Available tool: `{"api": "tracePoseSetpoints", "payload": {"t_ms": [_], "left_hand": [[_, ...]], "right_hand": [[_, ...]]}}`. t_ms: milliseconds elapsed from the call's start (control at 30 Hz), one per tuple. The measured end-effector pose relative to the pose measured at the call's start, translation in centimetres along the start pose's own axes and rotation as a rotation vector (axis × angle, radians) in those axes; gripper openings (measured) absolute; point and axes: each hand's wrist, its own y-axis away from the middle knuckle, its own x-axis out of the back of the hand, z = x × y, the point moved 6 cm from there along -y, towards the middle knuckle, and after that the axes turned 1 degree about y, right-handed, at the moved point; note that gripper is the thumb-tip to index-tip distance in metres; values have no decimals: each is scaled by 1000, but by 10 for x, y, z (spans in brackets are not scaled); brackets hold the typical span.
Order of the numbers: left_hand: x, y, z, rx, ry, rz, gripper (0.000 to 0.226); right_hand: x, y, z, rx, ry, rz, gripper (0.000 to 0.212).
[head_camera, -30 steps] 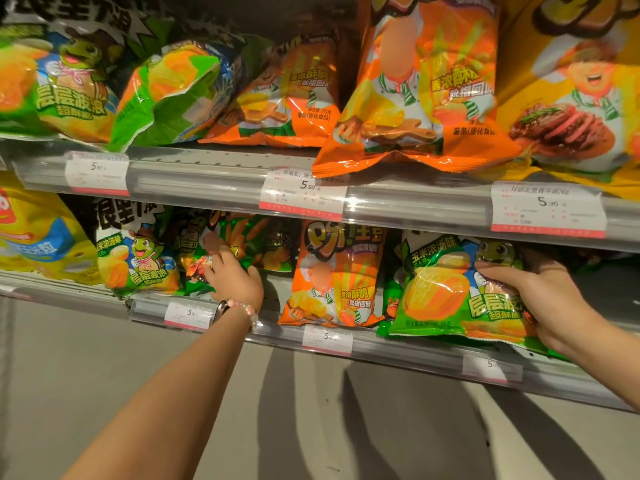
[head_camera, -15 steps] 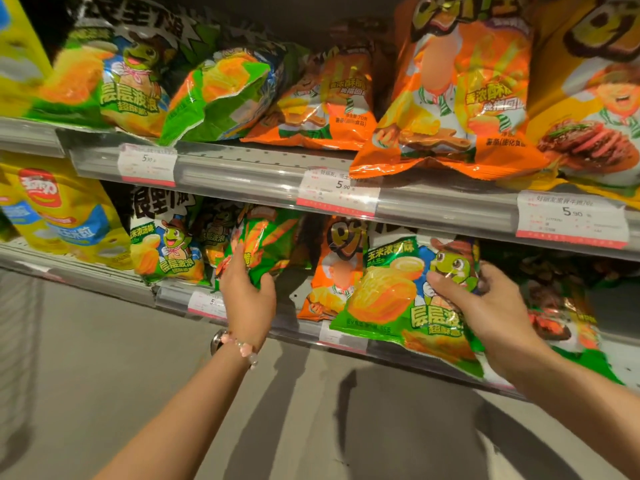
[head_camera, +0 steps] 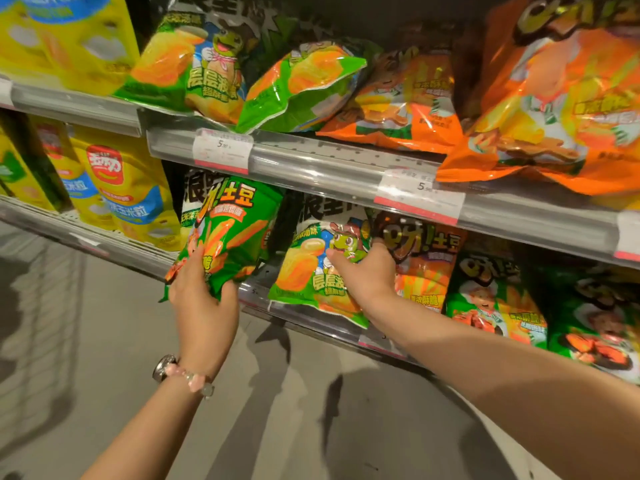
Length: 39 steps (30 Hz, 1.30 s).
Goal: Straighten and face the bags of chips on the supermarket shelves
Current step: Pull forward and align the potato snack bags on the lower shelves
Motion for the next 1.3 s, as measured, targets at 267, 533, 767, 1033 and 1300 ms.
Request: {"api": "tracePoseSetpoints", "payload": {"t_ms": [267,533,767,1033,1300], "left_hand": [[-16,-8,2,62,0,-10,67],[-24,-1,5,68,16,-36,65],[-37,22,24,89,29,-68,65],[-42,53,58,34,47,-142,69],[-51,25,68,136,123,-347,81]], "right_hand": [[-68,-42,-10,-67,198,-80,52],[-89,-58,2,-206,278,-163,91],[-63,-41,-15,-61,276,-130,66],[-38,48,-33,-100,-588,-428,90],[25,19,-13,-119,-494,-333,43]]}}
